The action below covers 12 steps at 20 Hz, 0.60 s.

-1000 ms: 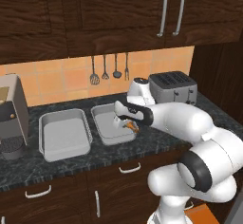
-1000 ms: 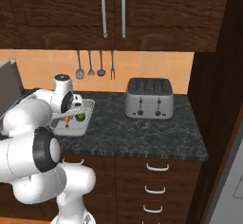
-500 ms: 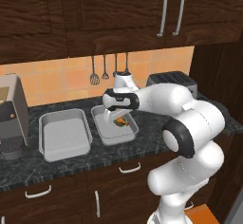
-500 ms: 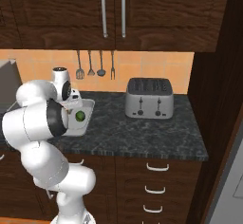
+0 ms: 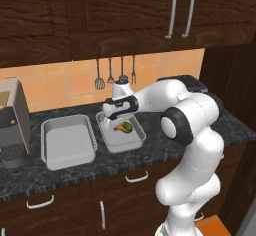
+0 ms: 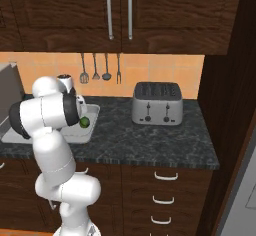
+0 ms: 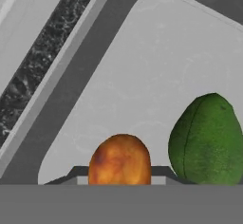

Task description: Place one avocado and one chicken drumstick in each tupperware on the nearby counter, to pack two identical lunches.

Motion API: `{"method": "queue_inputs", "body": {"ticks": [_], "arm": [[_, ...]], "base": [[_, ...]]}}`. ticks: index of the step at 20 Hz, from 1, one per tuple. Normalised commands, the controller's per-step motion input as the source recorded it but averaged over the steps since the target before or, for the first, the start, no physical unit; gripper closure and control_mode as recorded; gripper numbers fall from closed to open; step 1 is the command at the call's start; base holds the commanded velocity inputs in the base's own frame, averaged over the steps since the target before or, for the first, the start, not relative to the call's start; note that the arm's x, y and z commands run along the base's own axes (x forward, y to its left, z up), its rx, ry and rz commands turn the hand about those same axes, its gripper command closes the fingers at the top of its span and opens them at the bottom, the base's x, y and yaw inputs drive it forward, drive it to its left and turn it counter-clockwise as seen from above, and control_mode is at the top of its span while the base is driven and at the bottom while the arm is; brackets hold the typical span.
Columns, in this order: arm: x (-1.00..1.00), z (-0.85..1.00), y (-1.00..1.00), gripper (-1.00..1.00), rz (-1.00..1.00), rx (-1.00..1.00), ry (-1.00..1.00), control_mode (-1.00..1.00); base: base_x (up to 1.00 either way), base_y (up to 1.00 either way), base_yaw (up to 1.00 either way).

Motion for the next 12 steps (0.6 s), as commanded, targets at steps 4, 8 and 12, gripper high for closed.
{"method": "queue_inputs", "body": {"ticks": [4,8,12], "arm": [[0.08,-0.20,0.00,1.00,0.02,0.00,-0.10,-1.00],[0.01,-0.31,0.00,1.00,0.01,0.00,-0.12,-1.00],[0.04,-0.01,0.00,1.00,0.00,0.00,0.00,-1.00]], "base": [[0.00,0.00,0.00],[0.00,0.00,0.00],[0.00,0.00,0.00]]}}
